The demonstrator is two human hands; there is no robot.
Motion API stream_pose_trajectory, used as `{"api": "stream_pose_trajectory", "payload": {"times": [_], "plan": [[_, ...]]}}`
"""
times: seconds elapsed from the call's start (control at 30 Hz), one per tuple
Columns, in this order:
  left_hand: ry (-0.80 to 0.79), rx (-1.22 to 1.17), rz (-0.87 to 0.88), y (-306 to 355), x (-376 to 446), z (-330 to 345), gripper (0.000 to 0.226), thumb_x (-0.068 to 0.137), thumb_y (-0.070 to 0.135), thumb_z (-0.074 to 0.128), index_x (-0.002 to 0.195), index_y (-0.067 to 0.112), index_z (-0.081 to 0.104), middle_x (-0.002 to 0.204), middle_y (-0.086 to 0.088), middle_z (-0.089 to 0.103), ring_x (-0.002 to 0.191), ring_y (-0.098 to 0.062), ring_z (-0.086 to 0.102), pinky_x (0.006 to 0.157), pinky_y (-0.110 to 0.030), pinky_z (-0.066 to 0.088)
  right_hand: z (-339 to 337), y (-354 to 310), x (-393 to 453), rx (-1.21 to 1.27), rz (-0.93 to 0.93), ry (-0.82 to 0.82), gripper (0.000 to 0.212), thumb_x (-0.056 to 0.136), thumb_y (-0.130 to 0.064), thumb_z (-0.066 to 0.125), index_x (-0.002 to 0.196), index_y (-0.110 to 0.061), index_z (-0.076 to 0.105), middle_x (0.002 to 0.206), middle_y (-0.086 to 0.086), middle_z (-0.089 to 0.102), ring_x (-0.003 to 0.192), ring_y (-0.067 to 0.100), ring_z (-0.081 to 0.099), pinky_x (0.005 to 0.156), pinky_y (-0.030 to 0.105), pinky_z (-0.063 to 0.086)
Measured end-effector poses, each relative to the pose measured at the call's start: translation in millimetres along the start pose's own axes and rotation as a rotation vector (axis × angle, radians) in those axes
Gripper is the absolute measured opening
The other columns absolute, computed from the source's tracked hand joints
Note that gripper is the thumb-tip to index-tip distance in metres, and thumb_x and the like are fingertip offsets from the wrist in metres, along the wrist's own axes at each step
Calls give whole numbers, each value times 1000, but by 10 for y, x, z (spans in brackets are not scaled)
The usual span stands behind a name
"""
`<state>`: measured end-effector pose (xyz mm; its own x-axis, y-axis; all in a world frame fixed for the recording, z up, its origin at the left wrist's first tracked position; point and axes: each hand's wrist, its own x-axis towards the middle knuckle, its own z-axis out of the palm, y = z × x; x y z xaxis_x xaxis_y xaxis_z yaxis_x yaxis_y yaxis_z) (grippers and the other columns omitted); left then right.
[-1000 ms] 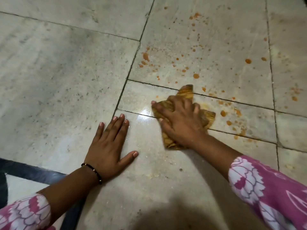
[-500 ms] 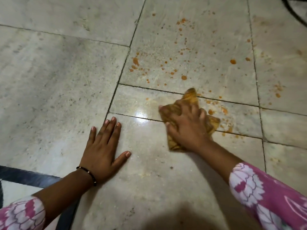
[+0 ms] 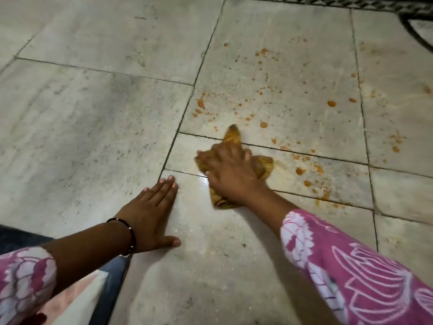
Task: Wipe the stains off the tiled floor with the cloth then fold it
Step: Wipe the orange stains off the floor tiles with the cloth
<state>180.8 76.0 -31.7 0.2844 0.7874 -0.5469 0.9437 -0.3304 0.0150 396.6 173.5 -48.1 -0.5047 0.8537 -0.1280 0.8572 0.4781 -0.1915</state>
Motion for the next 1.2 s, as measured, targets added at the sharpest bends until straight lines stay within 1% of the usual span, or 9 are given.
{"api": "stream_pose_trajectory", "payload": {"times": [0.2, 0.4, 0.47, 0.57, 0.63, 0.77, 0.9, 1.0, 1.2], "plan": [[8, -35, 23, -14, -2, 94, 126, 44, 97, 3, 129, 15, -42, 143, -2, -43, 137, -18, -31, 113, -32, -10, 159, 249, -894, -66, 396, 242, 56, 81, -44, 36, 136, -34, 45, 130, 9, 51, 112, 32, 34, 91, 57, 35], [-114, 72, 1, 23, -127, -89, 129, 34, 96, -13, 128, 12, -41, 141, -2, -43, 137, -18, -28, 113, -35, -9, 292, -292, -808, -17, 146, 229, 53, 79, -44, 39, 131, -35, 49, 127, 3, 55, 108, 28, 39, 88, 56, 37], [-38, 51, -6, 45, -114, -102, 125, 44, 96, -12, 138, 16, -27, 148, -3, -30, 142, -22, -16, 112, -38, -8, 232, 32, -751, -43, 134, 214, 51, 82, -47, 39, 132, -37, 47, 129, 0, 54, 108, 26, 42, 86, 51, 38], [156, 100, 87, 129, -14, -73, 109, 74, 88, 10, 149, 9, 13, 155, -9, 12, 141, -29, 22, 115, -44, 12, 108, 518, -920, -8, 372, 239, 48, 84, -46, 41, 130, -37, 48, 129, 0, 52, 108, 27, 47, 84, 46, 36], [234, 82, 160, 293, 52, -68, 97, 83, 80, 21, 147, 7, 26, 152, -12, 26, 139, -27, 27, 114, -41, 9, 93, 754, -1252, -18, 505, 251, 49, 86, -48, 38, 134, -37, 46, 133, 2, 49, 111, 30, 46, 86, 47, 36], [307, 23, 270, 738, 167, -54, 91, 86, 76, 22, 147, 8, 25, 153, -11, 26, 140, -22, 18, 111, -41, 6, 181, 577, -1934, -79, 585, 237, 49, 85, -48, 36, 131, -34, 46, 129, 11, 54, 110, 38, 49, 88, 58, 41], [297, 44, 350, 945, 379, 1, 90, 86, 74, 22, 149, 9, 22, 154, -11, 24, 142, -24, 18, 111, -44, 9, 271, 130, -1914, -103, 394, 170, 51, 81, -53, 40, 131, -42, 45, 130, 4, 56, 113, 34, 46, 84, 64, 42], [296, 117, 433, 928, 610, -89, 90, 86, 73, 23, 149, 9, 21, 154, -12, 24, 143, -23, 15, 113, -49, 7, 193, 472, -1638, -82, 297, 115, 55, 81, -58, 40, 135, -49, 35, 138, -1, 49, 121, 32, 41, 88, 64, 37], [275, 119, 567, 879, 774, -159, 92, 84, 76, 26, 151, 14, 14, 158, -6, 15, 145, -25, 15, 113, -53, 11, -22, 1318, -1621, -75, 674, 127, 58, 84, -62, 23, 140, -49, 29, 145, 1, 36, 126, 32, 31, 94, 55, 28]]}}
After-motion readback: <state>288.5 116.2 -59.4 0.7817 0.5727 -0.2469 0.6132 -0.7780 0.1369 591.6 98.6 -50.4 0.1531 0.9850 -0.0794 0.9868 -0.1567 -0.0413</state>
